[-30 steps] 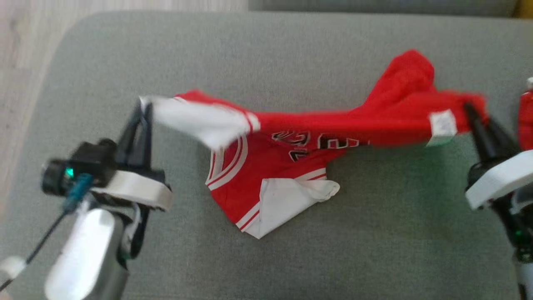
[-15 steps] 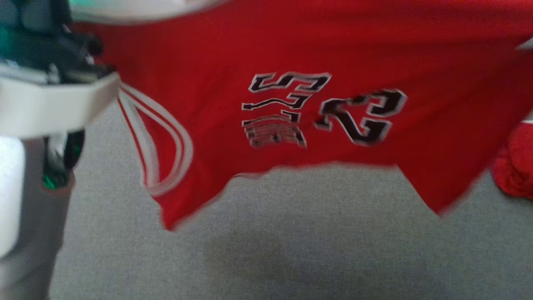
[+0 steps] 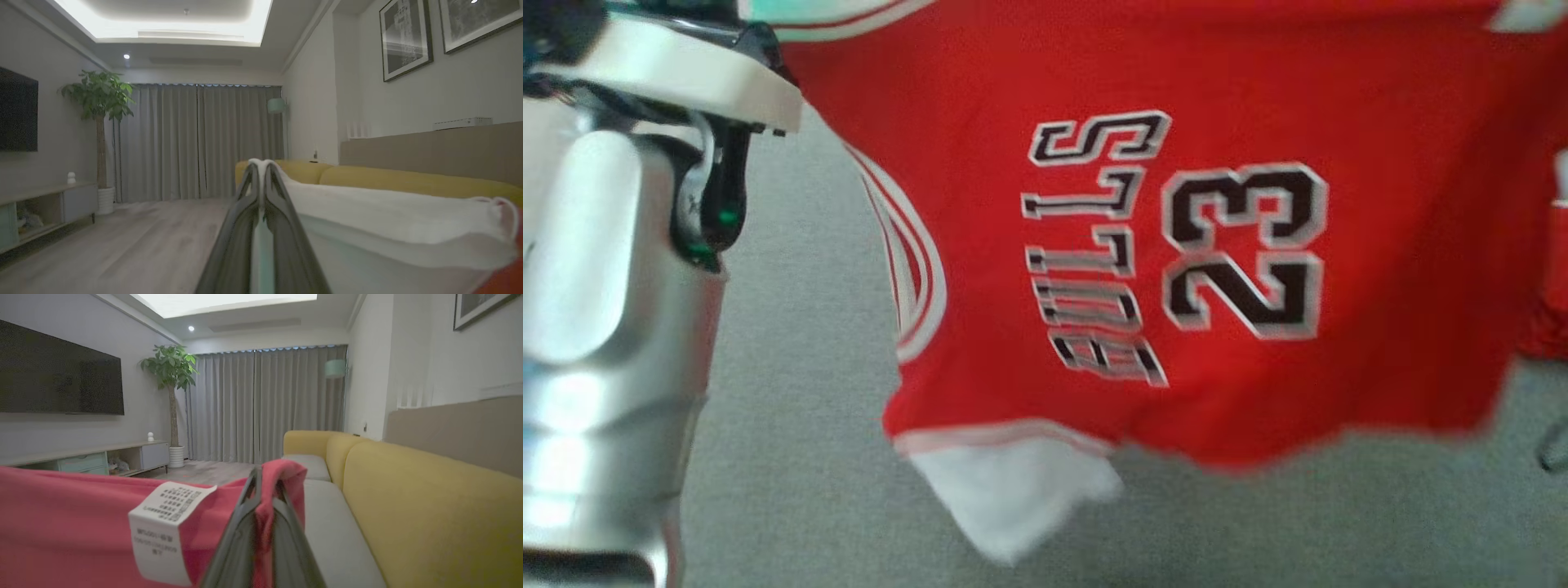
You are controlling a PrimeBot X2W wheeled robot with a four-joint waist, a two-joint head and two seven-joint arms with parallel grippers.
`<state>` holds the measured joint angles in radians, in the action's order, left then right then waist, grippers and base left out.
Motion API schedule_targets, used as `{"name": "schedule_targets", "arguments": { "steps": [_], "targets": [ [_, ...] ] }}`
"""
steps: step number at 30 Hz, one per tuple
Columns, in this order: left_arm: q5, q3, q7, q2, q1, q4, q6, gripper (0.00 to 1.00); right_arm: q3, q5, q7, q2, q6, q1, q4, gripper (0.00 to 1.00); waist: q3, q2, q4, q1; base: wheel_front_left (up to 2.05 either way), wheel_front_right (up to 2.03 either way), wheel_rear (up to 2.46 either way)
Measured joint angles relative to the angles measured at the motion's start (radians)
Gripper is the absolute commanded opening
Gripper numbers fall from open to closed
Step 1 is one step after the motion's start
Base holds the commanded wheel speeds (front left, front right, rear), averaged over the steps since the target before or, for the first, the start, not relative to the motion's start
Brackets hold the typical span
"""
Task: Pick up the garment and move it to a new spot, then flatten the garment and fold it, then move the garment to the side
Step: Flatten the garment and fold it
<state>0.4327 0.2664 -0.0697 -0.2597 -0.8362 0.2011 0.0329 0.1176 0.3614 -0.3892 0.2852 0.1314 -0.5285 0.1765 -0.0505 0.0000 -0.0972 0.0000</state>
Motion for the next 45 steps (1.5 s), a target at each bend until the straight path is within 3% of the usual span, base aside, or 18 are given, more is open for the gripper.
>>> {"name": "schedule_targets", "arguments": {
  "steps": [5,9,13,20,25,32,36,45],
  "targets": [
    [0.034,-0.032,0.130,0.046,-0.120,0.301,-0.029,0.00,-0.067,0.012,0.100,-0.059,0.000,-0.175,-0.260,0.00,-0.026,0.0000,0.038,0.0001,0.00,0.00,0.00],
    [0.028,-0.054,0.239,0.052,-0.281,0.481,-0.033,0.00,-0.114,0.018,0.201,-0.097,0.000,-0.337,-0.452,0.00,-0.039,0.0000,0.064,0.0000,0.00,0.00,0.00],
    [0.016,-0.065,0.262,0.056,-0.387,0.653,-0.030,0.00,-0.156,0.018,0.290,-0.126,0.000,-0.464,-0.667,0.00,-0.055,0.0000,0.067,0.0000,0.00,0.00,0.00],
    [0.007,-0.026,0.256,0.148,-0.286,0.949,-0.025,0.00,-0.272,0.038,0.373,-0.186,0.000,-0.508,-1.065,0.00,-0.105,0.0000,0.042,0.0002,0.00,0.00,0.00],
    [0.044,-0.028,0.260,0.207,-0.124,1.076,-0.035,0.00,-0.371,0.106,0.394,-0.209,0.000,-0.441,-1.230,0.00,-0.151,0.0000,0.036,0.0002,0.00,0.00,0.00],
    [0.127,-0.059,0.279,0.234,-0.011,1.092,-0.074,0.00,-0.455,0.217,0.453,-0.210,0.000,-0.275,-1.252,0.00,-0.180,0.0000,0.036,0.0002,0.00,0.00,0.00],
    [0.151,-0.088,0.311,0.234,0.043,1.063,-0.087,0.00,-0.491,0.279,0.504,-0.187,0.000,-0.187,-1.190,0.00,-0.174,0.0000,0.040,0.0001,0.00,0.00,0.00],
    [0.153,-0.199,0.319,0.189,0.352,0.582,-0.117,0.00,-0.514,0.362,0.565,-0.043,0.000,0.106,-0.897,0.00,-0.098,0.0000,0.029,0.0000,0.00,0.00,0.00]
  ]
}}
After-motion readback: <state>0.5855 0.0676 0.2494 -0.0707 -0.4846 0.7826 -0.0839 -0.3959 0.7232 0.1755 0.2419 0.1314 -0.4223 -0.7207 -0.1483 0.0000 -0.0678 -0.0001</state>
